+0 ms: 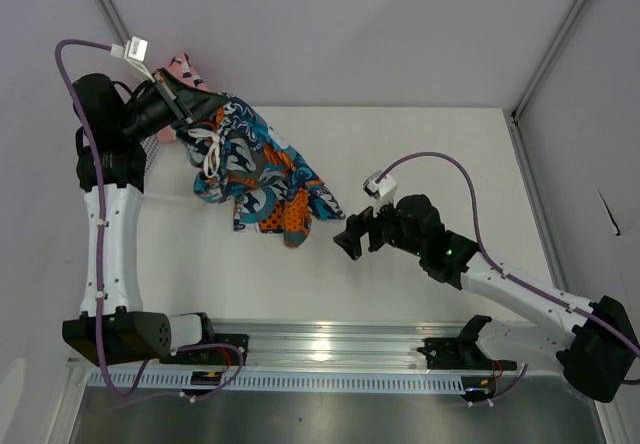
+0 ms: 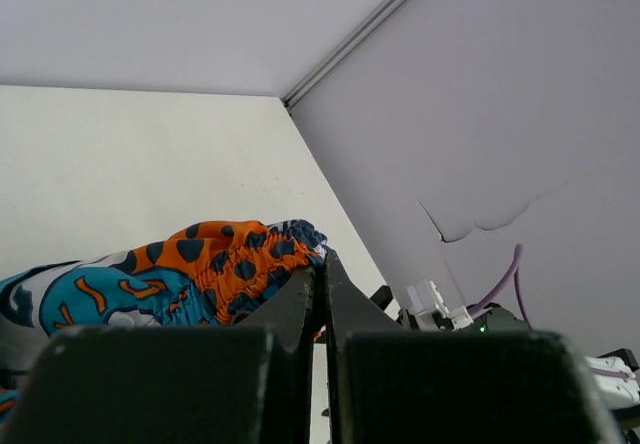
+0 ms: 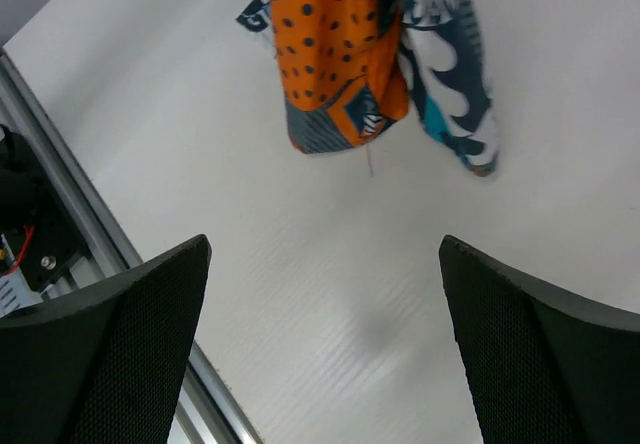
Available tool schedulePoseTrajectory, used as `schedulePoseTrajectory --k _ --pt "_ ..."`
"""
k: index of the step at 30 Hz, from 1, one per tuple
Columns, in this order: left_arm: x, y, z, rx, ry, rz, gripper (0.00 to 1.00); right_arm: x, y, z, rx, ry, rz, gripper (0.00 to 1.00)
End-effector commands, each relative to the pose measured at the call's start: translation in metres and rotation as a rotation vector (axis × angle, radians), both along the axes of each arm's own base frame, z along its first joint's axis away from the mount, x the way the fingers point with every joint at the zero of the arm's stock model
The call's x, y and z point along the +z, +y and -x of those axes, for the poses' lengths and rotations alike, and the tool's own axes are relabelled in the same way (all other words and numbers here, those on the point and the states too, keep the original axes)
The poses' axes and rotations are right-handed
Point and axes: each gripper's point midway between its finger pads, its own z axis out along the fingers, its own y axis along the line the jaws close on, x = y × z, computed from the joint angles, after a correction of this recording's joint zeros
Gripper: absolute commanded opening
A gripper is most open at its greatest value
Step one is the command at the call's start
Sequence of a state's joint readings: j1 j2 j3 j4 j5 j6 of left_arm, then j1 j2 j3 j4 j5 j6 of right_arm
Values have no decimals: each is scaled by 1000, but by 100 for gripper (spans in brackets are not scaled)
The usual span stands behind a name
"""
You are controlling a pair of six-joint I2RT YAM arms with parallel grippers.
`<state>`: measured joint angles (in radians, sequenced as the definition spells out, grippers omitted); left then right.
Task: Fold and stack the shorts
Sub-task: Flatten the shorts out
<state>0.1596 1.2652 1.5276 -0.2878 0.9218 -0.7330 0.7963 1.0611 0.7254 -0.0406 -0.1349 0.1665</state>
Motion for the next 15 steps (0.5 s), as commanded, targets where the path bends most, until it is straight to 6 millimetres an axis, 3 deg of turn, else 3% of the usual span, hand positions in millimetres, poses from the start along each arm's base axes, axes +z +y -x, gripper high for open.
schedulePoseTrajectory --k 1,2,5,9,15 --pt "23 0 15 -2 -91 -22 0 20 28 -2 35 -77 -87 98" --pt "24 0 15 -3 -91 -22 0 10 31 -5 21 -68 -65 98" --pt "27 -1 17 -3 -97 -21 0 4 43 -3 19 -77 -62 100" --pt "28 -1 20 -6 -102 -23 0 -6 51 -16 -66 -127 -3 99" --pt "29 -2 25 -6 -108 -25 0 4 62 -41 -205 -210 47 99"
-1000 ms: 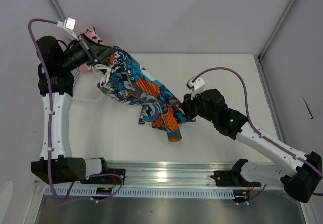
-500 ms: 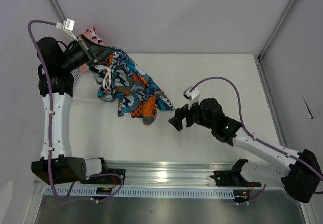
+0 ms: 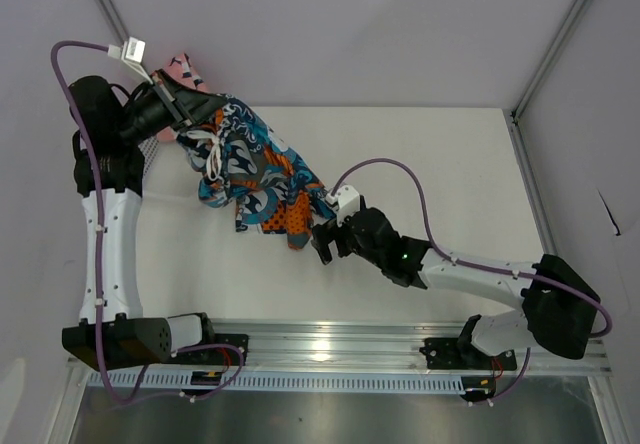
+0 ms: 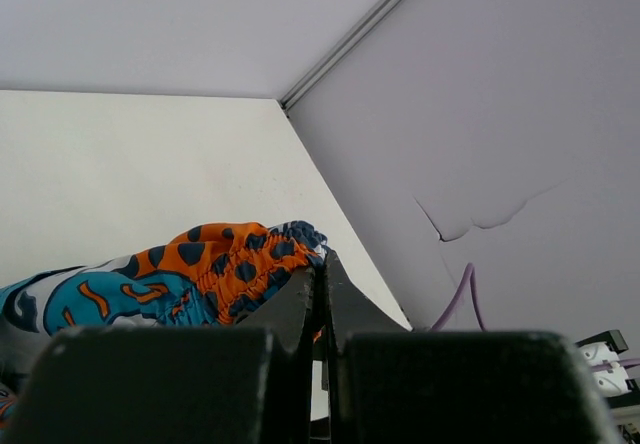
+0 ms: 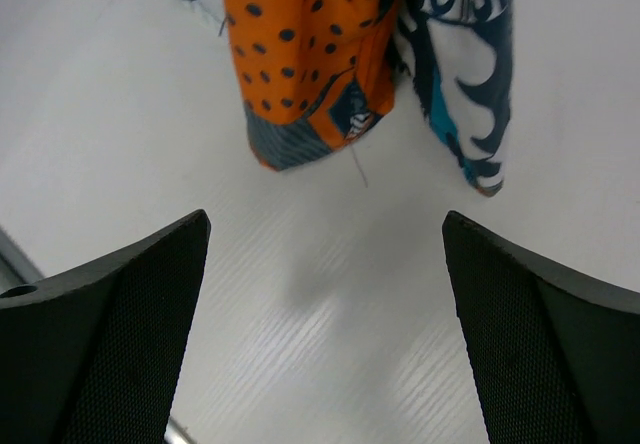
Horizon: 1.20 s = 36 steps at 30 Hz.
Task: Fold and stack the shorts
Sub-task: Flatten the shorts out
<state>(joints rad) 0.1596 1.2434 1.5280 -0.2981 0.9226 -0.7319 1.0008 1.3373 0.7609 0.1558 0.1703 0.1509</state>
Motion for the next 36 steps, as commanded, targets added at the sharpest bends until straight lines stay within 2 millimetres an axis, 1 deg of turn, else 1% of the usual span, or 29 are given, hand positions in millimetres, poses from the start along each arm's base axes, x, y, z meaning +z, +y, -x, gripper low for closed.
schedulePoseTrajectory --k 1,3,4,5,8,9,11,12,13,14,15,16,17,19,21,22,23,24,25,26,27,28,29,30,31,32,33,34,36 --pt "25 -1 19 -7 -98 -23 0 41 8 -35 -154 -152 -45 99" --pt "24 -2 21 -7 -99 -21 0 52 13 -44 -196 -183 -48 99" --pt "24 -2 21 -7 -98 -20 0 48 12 -50 -226 -198 -21 99" --pt "24 -2 22 -7 -100 -20 0 58 16 -53 -232 -216 -33 99" --pt "22 -2 23 -5 -98 -20 0 66 31 -54 -203 -244 -46 99" --pt "21 -2 23 -7 -97 -20 0 76 38 -55 -199 -257 -64 100" --pt "21 -2 24 -7 -97 -20 0 77 43 -62 -214 -271 -46 99" --pt "21 -2 25 -7 -99 -19 0 85 48 -65 -219 -282 -57 99" --pt "20 -3 26 -7 -98 -18 0 86 50 -69 -220 -292 -48 99" --pt "20 -2 26 -7 -96 -18 0 78 53 -73 -226 -288 -24 99" --pt "21 -3 28 -9 -100 -19 0 85 58 -77 -231 -295 -36 100" --pt "22 -3 29 -10 -104 -21 0 84 58 -83 -241 -295 -31 99" --pt "20 -3 29 -10 -99 -21 0 75 60 -88 -240 -287 -14 100" --pt "21 -3 30 -10 -101 -21 0 75 62 -99 -238 -278 -14 99" --pt "21 -4 31 -10 -100 -19 0 66 69 -99 -186 -242 -18 82" --pt "21 -4 31 -10 -99 -18 0 63 67 -101 -172 -231 -20 60" --pt "23 -4 32 -12 -106 -19 0 61 67 -99 -157 -221 -27 48" --pt "22 -4 32 -15 -103 -18 0 66 66 -96 -151 -215 -46 32" --pt "23 -5 33 -18 -106 -19 0 68 65 -92 -133 -211 -54 11" --pt "26 -5 34 -19 -107 -19 0 63 62 -86 -116 -200 -46 6" --pt "28 -5 35 -18 -109 -19 0 65 62 -80 -91 -195 -53 3" --pt "29 -5 37 -18 -108 -17 0 79 66 -64 -10 -188 -92 0" --pt "34 -7 43 -20 -124 -19 0 75 65 -52 39 -157 -72 0" --pt "38 -7 47 -20 -131 -18 0 80 66 -42 78 -144 -77 0" --pt "43 -7 52 -11 -145 -21 0 93 64 -30 117 -139 -92 0" --pt "48 -8 58 0 -158 -24 0 88 65 -9 204 -86 -70 0" --pt "56 -8 66 10 -170 -33 0 97 69 8 266 -73 -85 0" --pt "59 -8 71 21 -176 -37 0 98 68 23 317 -48 -74 0" --pt "71 -7 85 55 -205 -42 0 115 61 60 426 -15 -98 0"
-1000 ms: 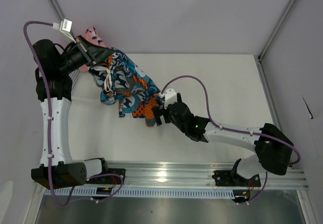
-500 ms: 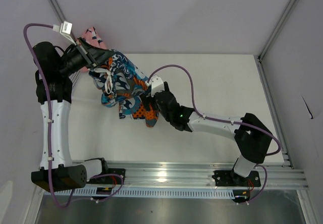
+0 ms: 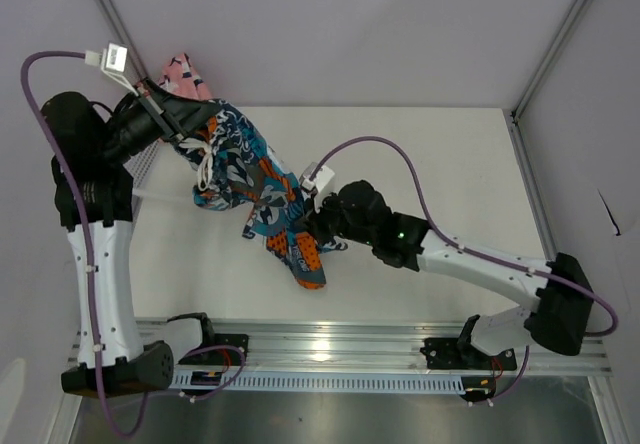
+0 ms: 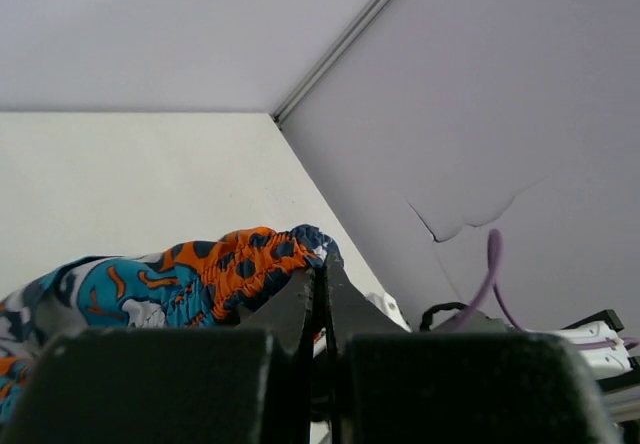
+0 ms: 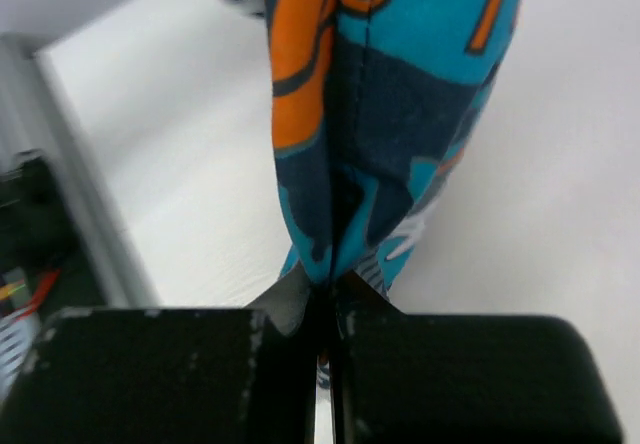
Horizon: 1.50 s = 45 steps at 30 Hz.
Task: Fold and stack the shorts
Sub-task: Flatten the shorts out
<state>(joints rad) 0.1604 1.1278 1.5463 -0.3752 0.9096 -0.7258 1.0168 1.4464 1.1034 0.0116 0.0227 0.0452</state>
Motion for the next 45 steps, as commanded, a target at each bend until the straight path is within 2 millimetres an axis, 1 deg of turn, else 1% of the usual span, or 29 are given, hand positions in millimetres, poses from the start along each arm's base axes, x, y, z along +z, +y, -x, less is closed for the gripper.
schedulePoseTrajectory --k 1,2,4,5,7,8,9,10,11,14,15,16,17,18,19,20,22,24,25,26,27,28,29,32,33,36,38,41,45 --pt "48 -2 47 46 -154 -28 0 37 -6 76 260 94 -40 0" --pt "52 -2 53 56 -167 -26 0 55 -15 93 321 101 -80 0" --pt "57 -3 58 60 -179 -20 0 64 -31 102 332 128 -88 0" --pt "55 -1 55 69 -173 -17 0 79 -42 109 348 139 -121 0" --pt "50 2 45 84 -162 -11 0 85 -69 81 257 190 -141 0" --pt "35 5 28 94 -109 6 0 87 -76 81 296 265 -174 0" --pt "28 6 20 90 -86 20 0 84 -86 66 275 311 -193 0" --pt "3 6 1 79 -45 37 0 77 -112 27 166 365 -220 0" --pt "-6 7 -11 92 -25 51 0 50 -116 5 122 487 -209 0" --pt "-67 1 -55 117 81 24 0 8 -143 -49 -17 649 -170 2" --pt "-90 -4 -75 150 130 11 0 -33 -152 -76 -138 738 -101 32" --pt "-113 -5 -87 165 166 -5 11 -29 -159 -104 -212 707 -90 46" --pt "-126 -3 -97 184 195 -19 33 -36 -166 -122 -284 688 -56 55" --pt "-137 7 -110 250 229 -37 55 -53 -173 -136 -373 709 -8 79" --pt "-158 12 -120 281 294 -62 75 -55 -189 -154 -492 657 43 80" --pt "-163 17 -121 306 318 -100 95 -40 -189 -164 -517 607 47 81" --pt "-167 32 -123 386 321 -149 99 -23 -205 -172 -617 504 95 85" --pt "-156 40 -114 432 292 -177 99 -19 -208 -165 -646 444 124 91" --pt "-152 46 -112 466 282 -185 99 -4 -214 -162 -665 381 124 90" --pt "-141 47 -106 474 258 -191 99 -15 -217 -152 -667 391 144 90" --pt "-141 47 -100 471 263 -198 99 -14 -214 -146 -655 373 134 89" --pt "-139 45 -96 455 257 -200 99 -1 -216 -136 -648 339 107 88" --pt "-134 44 -89 447 242 -203 99 -18 -214 -120 -608 375 113 84" --pt "-146 24 -72 373 249 -215 99 -15 -202 -90 -527 374 65 80" --pt "-151 17 -68 353 255 -223 99 -31 -196 -74 -507 399 103 80" --pt "-200 5 -60 331 342 -265 99 -54 -189 -48 -511 405 190 74" --pt "-211 -1 -62 328 348 -267 99 -65 -184 -39 -515 410 219 67" --pt "-245 -21 -58 278 408 -274 99 -82 -171 -28 -496 381 276 68" --pt "-266 -37 -59 255 450 -297 99 -110 -155 -21 -459 325 403 71"
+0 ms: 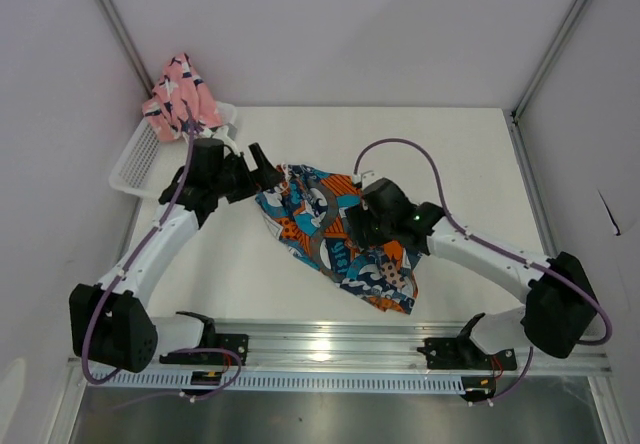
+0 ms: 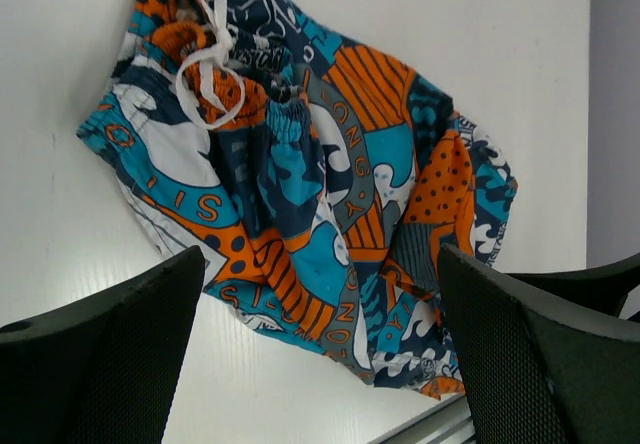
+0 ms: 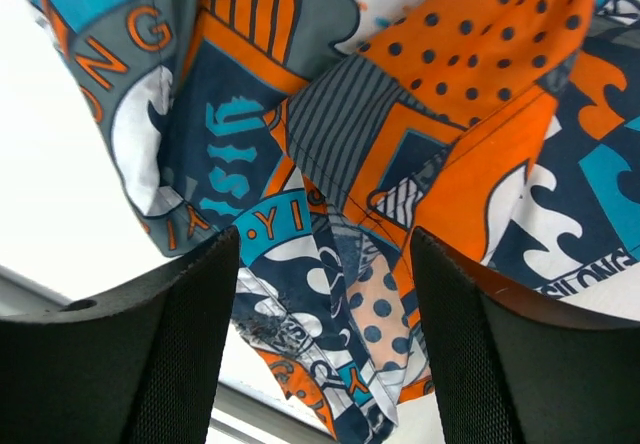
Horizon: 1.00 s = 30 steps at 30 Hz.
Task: Fold and stack the shorts
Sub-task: Flatten the shorts out
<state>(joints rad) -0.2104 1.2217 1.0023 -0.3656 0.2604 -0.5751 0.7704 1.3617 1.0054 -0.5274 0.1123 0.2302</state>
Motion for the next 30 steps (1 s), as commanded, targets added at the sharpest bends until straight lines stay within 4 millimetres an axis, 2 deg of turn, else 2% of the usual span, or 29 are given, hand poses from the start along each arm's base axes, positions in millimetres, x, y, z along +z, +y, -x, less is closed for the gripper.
schedulePoseTrajectory --k 1,4,6,9,10,12,13,15,16,17,18,19,22,23,24,25,26,27,28,30 --pt "5 -8 -11 13 -46 3 99 -8 4 -13 -13 -104 98 72" --pt "2 -7 -13 27 -44 3 99 -21 19 -11 32 -119 138 71" --pt "0 -6 -14 34 -37 2 99 -22 29 -13 46 -162 165 71" --pt "-1 -5 -13 41 -31 3 99 -31 32 -20 29 -214 268 69" --pt "-2 -4 -13 47 -28 0 99 -41 31 -23 22 -213 310 68" --pt "-3 -2 -12 57 -27 -4 99 -44 33 -29 6 -240 354 67" --pt "-3 -1 -12 62 -30 -4 99 -53 32 -31 5 -236 388 66" --pt "-2 1 -12 67 -35 -1 99 -51 29 -40 -33 -273 437 63" --pt "-1 2 -12 66 -39 -2 99 -52 27 -42 -49 -285 459 61" --pt "-1 2 -12 68 -40 0 99 -57 24 -45 -66 -289 490 54" --pt "0 3 -11 66 -42 0 99 -51 18 -51 -111 -327 521 47" --pt "0 3 -11 66 -42 1 99 -49 13 -54 -141 -342 536 33" --pt "1 5 -10 66 -49 1 99 -44 3 -60 -223 -362 492 11" --pt "1 5 -10 66 -52 2 99 -34 1 -61 -256 -370 438 7" --pt "2 5 -10 66 -55 3 99 -33 -1 -61 -265 -356 397 5" --pt "2 5 -9 63 -58 5 99 -38 -14 -63 -299 -343 372 0" --pt "2 5 -9 61 -57 4 99 -37 -19 -64 -318 -334 338 0" --pt "2 5 -8 61 -58 5 99 -28 -22 -64 -338 -332 270 0" --pt "3 4 -8 59 -63 5 99 -37 -32 -66 -351 -284 220 0" --pt "2 4 -7 59 -62 7 99 -32 -46 -69 -409 -252 124 0"
